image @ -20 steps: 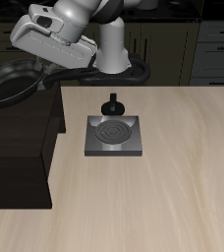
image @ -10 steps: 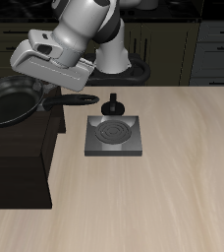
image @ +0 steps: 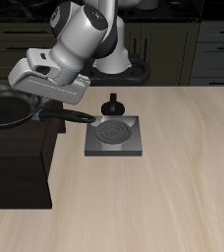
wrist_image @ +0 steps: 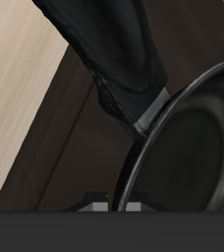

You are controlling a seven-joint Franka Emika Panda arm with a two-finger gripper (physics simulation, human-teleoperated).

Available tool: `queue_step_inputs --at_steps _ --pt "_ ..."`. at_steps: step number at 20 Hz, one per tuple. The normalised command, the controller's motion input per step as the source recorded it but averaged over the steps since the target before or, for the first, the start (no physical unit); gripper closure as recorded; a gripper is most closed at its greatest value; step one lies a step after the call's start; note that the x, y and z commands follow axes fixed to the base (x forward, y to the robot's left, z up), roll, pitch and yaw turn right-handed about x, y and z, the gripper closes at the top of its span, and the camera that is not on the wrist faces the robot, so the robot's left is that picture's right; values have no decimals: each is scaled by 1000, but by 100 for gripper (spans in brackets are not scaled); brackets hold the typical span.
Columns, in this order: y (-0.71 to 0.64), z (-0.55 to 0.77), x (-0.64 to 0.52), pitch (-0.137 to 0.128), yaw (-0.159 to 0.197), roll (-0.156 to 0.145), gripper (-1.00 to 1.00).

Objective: Place the frypan on top of the shelf

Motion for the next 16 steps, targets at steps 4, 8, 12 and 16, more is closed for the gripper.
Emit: queue_step_inputs --at_steps 4,8,12,16 --pt "163 -115 -89 29 -61 34 -100" --pt "195 74 -67 -14 -43 44 -100" --pt "237 204 -125 -42 -6 57 -100" --pt "142 181 -133 -35 -28 45 -100"
